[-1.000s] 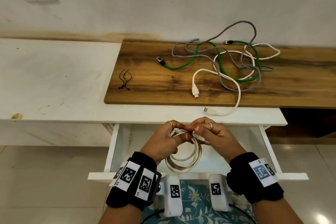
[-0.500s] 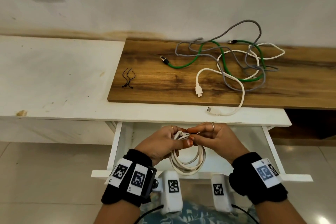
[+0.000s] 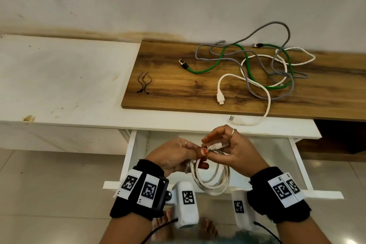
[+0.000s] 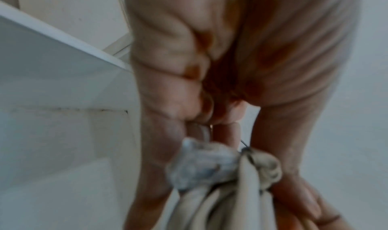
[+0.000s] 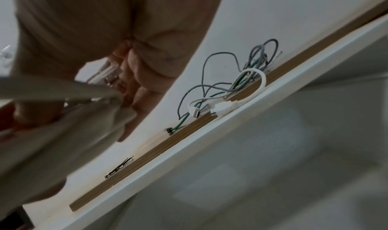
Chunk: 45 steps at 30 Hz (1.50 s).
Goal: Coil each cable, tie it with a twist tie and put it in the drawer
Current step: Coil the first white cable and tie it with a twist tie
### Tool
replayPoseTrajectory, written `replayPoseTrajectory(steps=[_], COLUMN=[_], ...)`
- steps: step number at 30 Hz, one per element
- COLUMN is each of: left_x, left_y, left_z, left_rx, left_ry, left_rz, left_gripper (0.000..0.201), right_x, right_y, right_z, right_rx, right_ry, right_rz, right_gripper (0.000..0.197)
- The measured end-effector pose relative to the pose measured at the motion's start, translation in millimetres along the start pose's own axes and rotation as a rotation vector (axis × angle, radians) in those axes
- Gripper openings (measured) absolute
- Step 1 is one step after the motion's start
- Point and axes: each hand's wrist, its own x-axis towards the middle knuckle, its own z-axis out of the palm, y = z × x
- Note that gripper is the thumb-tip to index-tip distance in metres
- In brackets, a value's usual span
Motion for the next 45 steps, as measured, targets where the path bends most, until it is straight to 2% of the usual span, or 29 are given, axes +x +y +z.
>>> replayPoseTrajectory(steps=[3,5,7,10,14,17,24,29,32,34,36,39,41,45], left_x=[3,8,13,15,14,17,11,-3,-14,-19,-24,-30,-33,-39], left_y=[1,0,-2,-3,-2,-5,-4,-7,-10,-12,-14,-17,-18,-19], left_z=[4,8,10,10,8,0,-13,-30,-49,-68,-89,-109,-117,-131], left_rx=[-0.075,-0.081,-0.084,-0.079,-0.008,0.141,0.387,0.511,0.540,0.531,0.434,0.233,0.142,0.027], left_ry=[0.029,0.099,0.162,0.207,0.268,0.329,0.397,0.349,0.362,0.507,0.734,1.008,1.084,1.158], left_rz=[0.051,0.084,0.120,0.161,0.218,0.274,0.361,0.309,0.266,0.260,0.291,0.342,0.355,0.369], left_gripper=[0.008,0.008,0.007,0.006,0.004,0.007,0.016,0.010,0.016,0.023,0.026,0.017,0.014,0.011], right_x=[2,3,4,7,8,10,12,16,20,27,40,67,86,124], right_y=[3,4,5,7,7,5,3,5,8,13,24,34,34,39], right_z=[-2,0,5,13,24,26,28,38,42,46,51,62,73,97], right_rx=[0.151,0.307,0.403,0.532,0.674,0.699,0.645,0.666,0.601,0.506,0.343,0.022,-0.193,-0.412], right_ry=[0.054,0.074,0.090,0.164,0.260,0.313,0.317,0.222,0.170,0.163,0.137,-0.072,-0.239,-0.392], right_rz=[0.082,0.199,0.280,0.355,0.422,0.451,0.494,0.561,0.632,0.691,0.750,0.828,0.872,0.938], right_gripper=[0.040,0.046,0.042,0.031,0.036,0.033,0.037,0.018,0.016,0.020,0.023,0.019,0.026,0.031])
